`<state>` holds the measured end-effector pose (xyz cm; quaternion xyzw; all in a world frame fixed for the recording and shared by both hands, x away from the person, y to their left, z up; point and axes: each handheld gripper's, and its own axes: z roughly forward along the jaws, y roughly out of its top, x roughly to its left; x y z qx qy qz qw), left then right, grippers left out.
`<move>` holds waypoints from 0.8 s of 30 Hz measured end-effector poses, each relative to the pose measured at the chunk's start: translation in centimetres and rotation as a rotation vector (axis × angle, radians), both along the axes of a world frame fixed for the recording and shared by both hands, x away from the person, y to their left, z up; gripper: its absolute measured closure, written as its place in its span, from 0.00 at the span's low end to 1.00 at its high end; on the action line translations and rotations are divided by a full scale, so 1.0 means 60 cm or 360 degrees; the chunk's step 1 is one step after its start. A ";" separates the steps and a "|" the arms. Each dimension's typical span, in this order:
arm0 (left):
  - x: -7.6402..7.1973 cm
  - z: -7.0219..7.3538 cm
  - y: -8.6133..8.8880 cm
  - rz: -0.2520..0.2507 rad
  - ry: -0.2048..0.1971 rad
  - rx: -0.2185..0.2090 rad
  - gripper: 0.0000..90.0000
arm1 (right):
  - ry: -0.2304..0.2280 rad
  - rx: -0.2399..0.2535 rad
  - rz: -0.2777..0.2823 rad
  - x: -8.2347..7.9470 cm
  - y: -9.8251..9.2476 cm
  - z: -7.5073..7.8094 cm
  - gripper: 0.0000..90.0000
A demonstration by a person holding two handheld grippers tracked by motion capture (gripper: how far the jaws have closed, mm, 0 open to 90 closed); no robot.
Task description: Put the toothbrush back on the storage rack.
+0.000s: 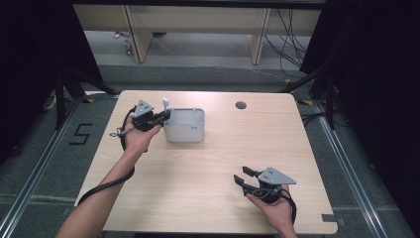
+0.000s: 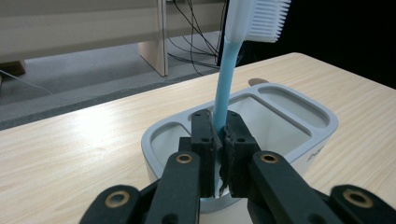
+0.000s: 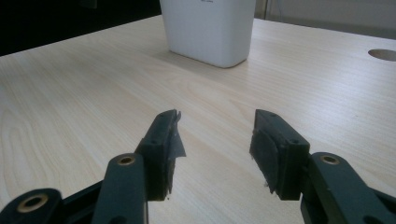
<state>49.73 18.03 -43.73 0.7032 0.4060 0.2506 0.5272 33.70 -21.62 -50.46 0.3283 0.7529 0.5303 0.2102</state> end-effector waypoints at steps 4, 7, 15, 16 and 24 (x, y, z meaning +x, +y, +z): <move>0.003 -0.003 -0.003 -0.0005 0.0039 0.0018 0.94 | 0.0018 -0.0005 -0.0001 -0.001 0.000 0.000 0.57; 0.006 -0.006 -0.004 -0.0006 0.0078 0.0027 0.94 | 0.0021 0.0012 0.0004 0.000 0.001 -0.001 0.57; 0.010 -0.006 -0.004 0.0000 0.0111 0.0031 0.94 | 0.0052 0.0026 -0.0008 -0.003 0.003 0.000 0.57; 0.011 -0.006 -0.004 0.0008 0.0117 0.0023 0.94 | 0.0038 0.0029 -0.0002 -0.002 0.003 -0.001 0.57; 0.009 -0.009 -0.002 0.0017 0.0133 0.0028 0.94 | 0.0001 0.0004 -0.0007 0.000 0.001 0.000 0.57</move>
